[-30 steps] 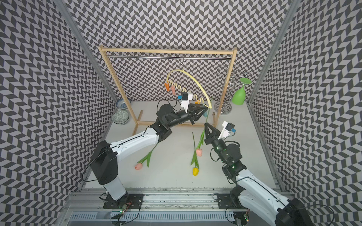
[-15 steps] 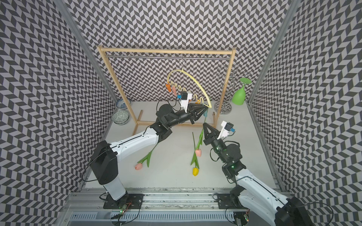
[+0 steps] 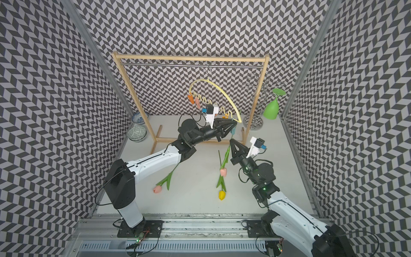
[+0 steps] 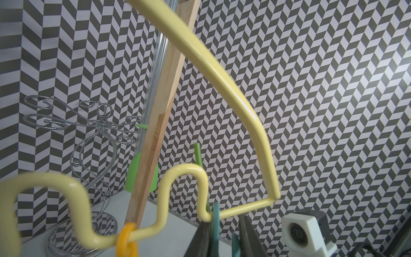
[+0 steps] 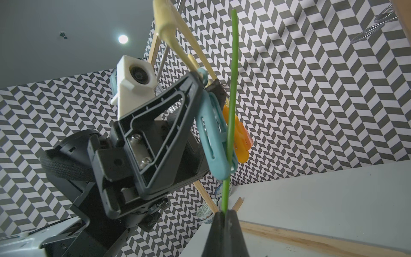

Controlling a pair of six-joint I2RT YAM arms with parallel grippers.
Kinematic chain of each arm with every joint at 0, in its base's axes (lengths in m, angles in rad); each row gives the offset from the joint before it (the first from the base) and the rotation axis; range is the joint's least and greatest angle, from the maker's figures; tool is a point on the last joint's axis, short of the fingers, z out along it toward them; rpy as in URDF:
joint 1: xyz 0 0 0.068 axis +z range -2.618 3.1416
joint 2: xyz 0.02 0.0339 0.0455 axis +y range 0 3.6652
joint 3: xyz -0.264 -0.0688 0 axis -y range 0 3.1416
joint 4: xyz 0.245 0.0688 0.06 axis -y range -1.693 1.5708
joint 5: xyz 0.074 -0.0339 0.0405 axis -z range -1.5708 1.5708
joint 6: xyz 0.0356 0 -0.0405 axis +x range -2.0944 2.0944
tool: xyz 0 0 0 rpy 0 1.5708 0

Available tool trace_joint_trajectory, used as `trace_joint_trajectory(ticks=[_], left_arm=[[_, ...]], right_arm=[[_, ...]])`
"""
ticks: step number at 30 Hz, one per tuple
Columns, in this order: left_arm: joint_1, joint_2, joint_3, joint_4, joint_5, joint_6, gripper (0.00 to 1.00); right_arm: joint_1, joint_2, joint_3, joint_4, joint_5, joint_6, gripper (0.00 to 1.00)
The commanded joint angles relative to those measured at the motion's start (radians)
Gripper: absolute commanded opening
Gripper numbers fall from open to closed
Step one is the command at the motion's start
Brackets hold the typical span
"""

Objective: Dry the flowers on a clothes hanger
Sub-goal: Clamp the flower onto the hanger.

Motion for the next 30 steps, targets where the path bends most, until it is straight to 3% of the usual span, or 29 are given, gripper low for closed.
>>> trace_joint_trajectory(ticks=[1,10,15,21,26,30], left_arm=[[-0.008,0.028,-0.002,0.005,0.033,-0.011,0.24],[-0.007,0.027,-0.006,0.005,0.031,-0.012,0.22],[-0.007,0.020,-0.015,0.026,0.009,-0.008,0.21],[-0.012,0.031,-0.025,0.113,-0.006,0.001,0.16],[-0.010,0.021,-0.113,0.277,-0.031,0.010,0.14],[-0.010,0.015,-0.151,0.348,-0.030,0.040,0.13]], right_arm=[[0.000,0.002,0.045,0.046,-0.051,-0.043,0.00],[-0.001,-0.004,0.049,0.014,-0.012,-0.050,0.00],[0.000,-0.020,0.056,-0.117,0.132,0.008,0.00],[0.000,-0.108,-0.055,-0.013,0.099,0.131,0.00],[-0.007,-0.121,-0.133,0.115,0.126,0.105,0.00],[-0.012,-0.081,-0.115,0.144,0.017,0.112,0.00]])
